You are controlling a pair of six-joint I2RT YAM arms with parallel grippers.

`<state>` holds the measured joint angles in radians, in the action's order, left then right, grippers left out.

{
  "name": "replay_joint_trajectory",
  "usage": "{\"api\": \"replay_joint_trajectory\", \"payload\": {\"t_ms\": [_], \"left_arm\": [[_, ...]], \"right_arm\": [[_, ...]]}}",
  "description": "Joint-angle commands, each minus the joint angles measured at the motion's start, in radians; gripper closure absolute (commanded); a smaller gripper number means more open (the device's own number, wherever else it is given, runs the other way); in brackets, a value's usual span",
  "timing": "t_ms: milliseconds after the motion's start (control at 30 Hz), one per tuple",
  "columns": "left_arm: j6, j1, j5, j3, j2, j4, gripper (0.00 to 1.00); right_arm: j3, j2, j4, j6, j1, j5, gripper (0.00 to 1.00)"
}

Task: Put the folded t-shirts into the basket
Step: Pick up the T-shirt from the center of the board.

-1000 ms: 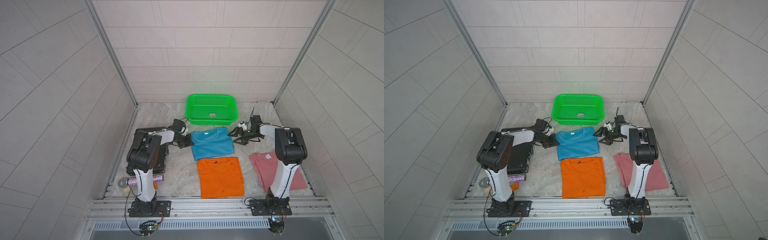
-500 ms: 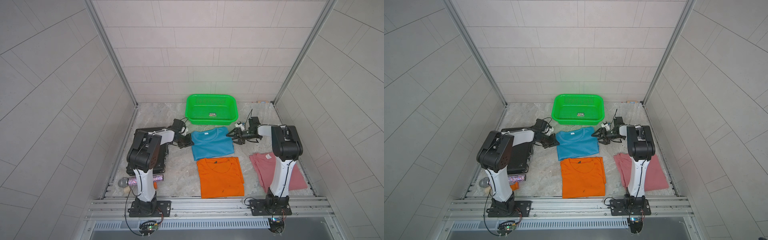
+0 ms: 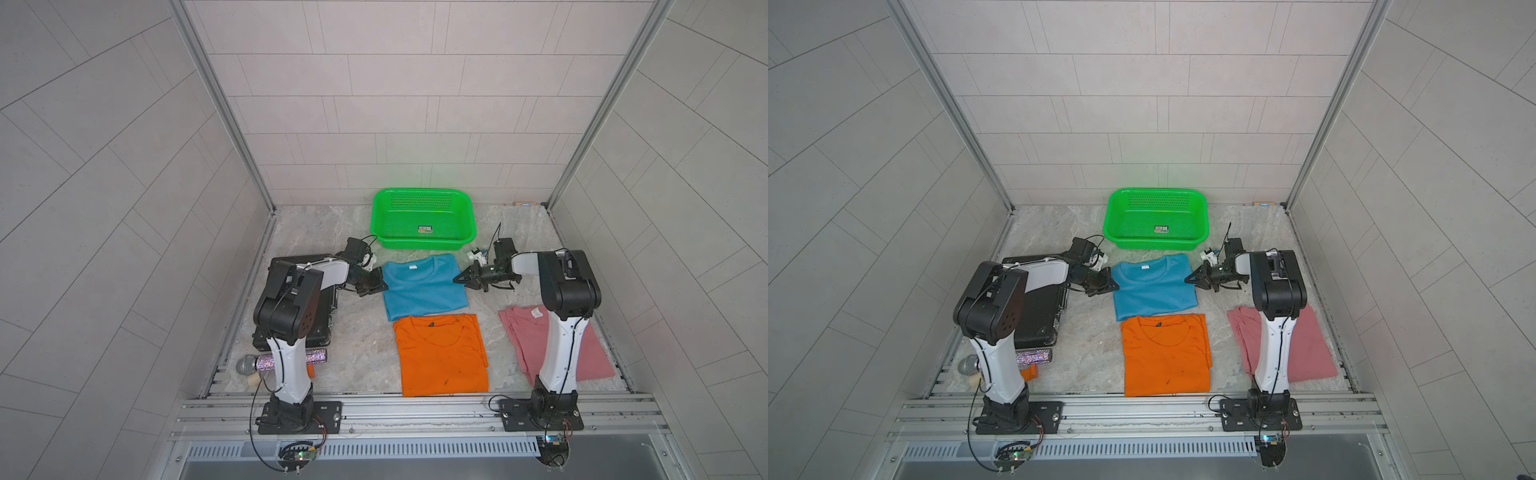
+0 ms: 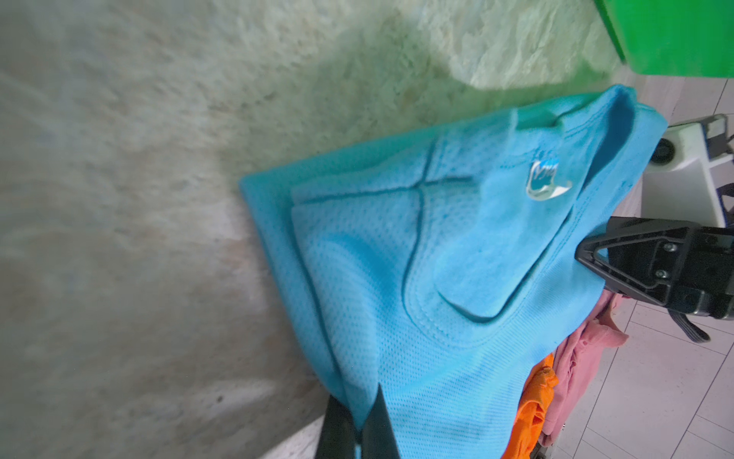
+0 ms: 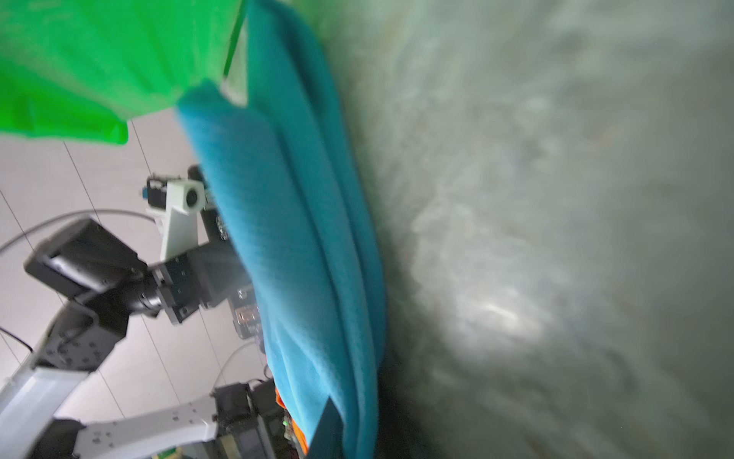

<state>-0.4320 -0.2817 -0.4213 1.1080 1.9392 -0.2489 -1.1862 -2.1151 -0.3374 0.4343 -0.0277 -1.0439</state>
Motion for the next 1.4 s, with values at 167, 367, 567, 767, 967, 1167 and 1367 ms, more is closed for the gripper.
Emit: {"api": "replay_joint_trajectory", "payload": {"t_ms": [167,367,567,767,967,1167,1367], "left_arm": [[0.019,0.004,0.028,-0.008,0.020,-0.034,1.00],[0.015,0.003,-0.008,-0.018,-0.036,-0.037,1.00],[0.008,0.003,-0.033,-0.007,-0.068,-0.063,1.00],[0.000,0.006,-0.043,-0.005,-0.121,-0.095,1.00],[0.001,0.011,-0.048,0.001,-0.152,-0.116,1.00],[0.000,0.023,-0.060,0.006,-0.198,-0.154,1.00],[0.007,0.030,-0.079,0.049,-0.261,-0.235,1.00]], "right_arm": [[0.078,0.083,0.100,0.047,-0.008,0.071,1.00],[0.110,0.179,0.153,0.086,-0.012,0.067,1.00],[0.120,0.251,0.155,0.107,-0.029,0.078,1.00],[0.118,0.326,0.136,0.119,-0.044,0.087,1.00],[0.101,0.400,0.108,0.129,-0.047,0.092,1.00],[0.063,0.448,0.054,0.112,-0.048,0.091,1.00],[0.039,0.482,0.040,0.122,-0.051,0.086,1.00]]}}
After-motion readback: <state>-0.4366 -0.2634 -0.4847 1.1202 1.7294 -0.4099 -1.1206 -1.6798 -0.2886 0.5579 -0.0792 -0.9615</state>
